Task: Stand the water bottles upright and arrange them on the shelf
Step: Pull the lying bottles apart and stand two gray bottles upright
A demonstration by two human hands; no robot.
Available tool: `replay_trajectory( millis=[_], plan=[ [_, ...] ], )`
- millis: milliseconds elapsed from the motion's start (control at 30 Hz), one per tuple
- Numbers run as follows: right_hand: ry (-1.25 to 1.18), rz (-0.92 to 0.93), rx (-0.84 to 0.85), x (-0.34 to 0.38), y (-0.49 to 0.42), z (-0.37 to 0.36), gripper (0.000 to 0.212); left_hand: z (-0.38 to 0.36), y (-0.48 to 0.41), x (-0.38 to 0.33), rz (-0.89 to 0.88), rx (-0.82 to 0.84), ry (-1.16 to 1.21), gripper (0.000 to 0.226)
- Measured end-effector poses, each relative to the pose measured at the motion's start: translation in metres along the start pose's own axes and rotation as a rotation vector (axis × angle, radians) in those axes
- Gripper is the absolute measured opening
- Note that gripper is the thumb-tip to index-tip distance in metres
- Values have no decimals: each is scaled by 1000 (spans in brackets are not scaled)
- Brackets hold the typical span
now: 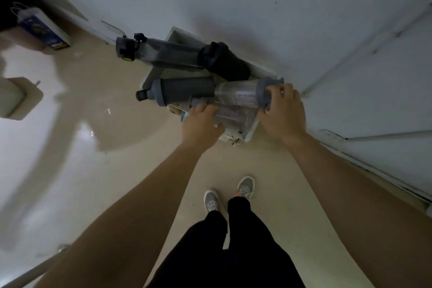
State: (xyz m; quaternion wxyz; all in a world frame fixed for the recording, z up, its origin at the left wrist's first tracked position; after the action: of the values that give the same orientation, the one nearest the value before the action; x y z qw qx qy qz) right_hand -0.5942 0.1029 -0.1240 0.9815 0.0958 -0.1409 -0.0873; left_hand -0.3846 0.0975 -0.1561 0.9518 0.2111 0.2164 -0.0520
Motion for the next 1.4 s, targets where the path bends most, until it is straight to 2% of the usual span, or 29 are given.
replay_trajectory(
  millis=[200, 333, 433, 600, 667, 767, 900, 1067, 1200, 1400],
  plan=[
    [-5, -88, -23, -16, 5, -17, 59, -14, 0, 12, -44, -46, -108, 58],
    [-96, -163, -6, -19, -4, -29, 82, -25, -13, 11, -115, -37, -167, 64],
    [-279, -233, -31, -22, -11, -36, 98, -34, -22, 8, -129, -44, -229, 70],
    [-651, -456, 18, -32, -34, -46, 116, -47, -35, 15, -99, -49, -401, 85],
    [-760, -486, 21, -30, -44, -49, 115, -50, -42, 14, -181, -58, -466, 88],
    [-795, -492, 1, -26, -52, -50, 99, -55, -49, 5, -287, -52, -428, 93],
    [-836, -545, -74, -26, -56, -51, 85, -59, -56, -9, -277, -48, -287, 104],
    [-732, -465, -129, -14, -56, -35, 83, -67, -55, -13, -254, -54, -183, 106],
    [-506, -394, -156, -3, -52, -18, 86, -79, -52, -12, -321, -69, -279, 112],
    [-230, -274, -230, 1, -48, -3, 86, -83, -60, -22, -382, -42, -355, 107]
  ],
)
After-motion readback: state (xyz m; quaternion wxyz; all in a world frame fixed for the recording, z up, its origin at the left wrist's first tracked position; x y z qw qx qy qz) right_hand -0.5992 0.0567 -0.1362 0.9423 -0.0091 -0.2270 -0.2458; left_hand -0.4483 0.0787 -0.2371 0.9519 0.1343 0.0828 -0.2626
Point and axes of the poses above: each hand's wrist, its own y-axis away from the middle knuckle, its own z-axis out of the back of the hand, x = y × z, the point moved 4 cm from there along -y, towards the middle knuckle, and after that the axes turned 2 degrees about x, right-handed, at the moved point
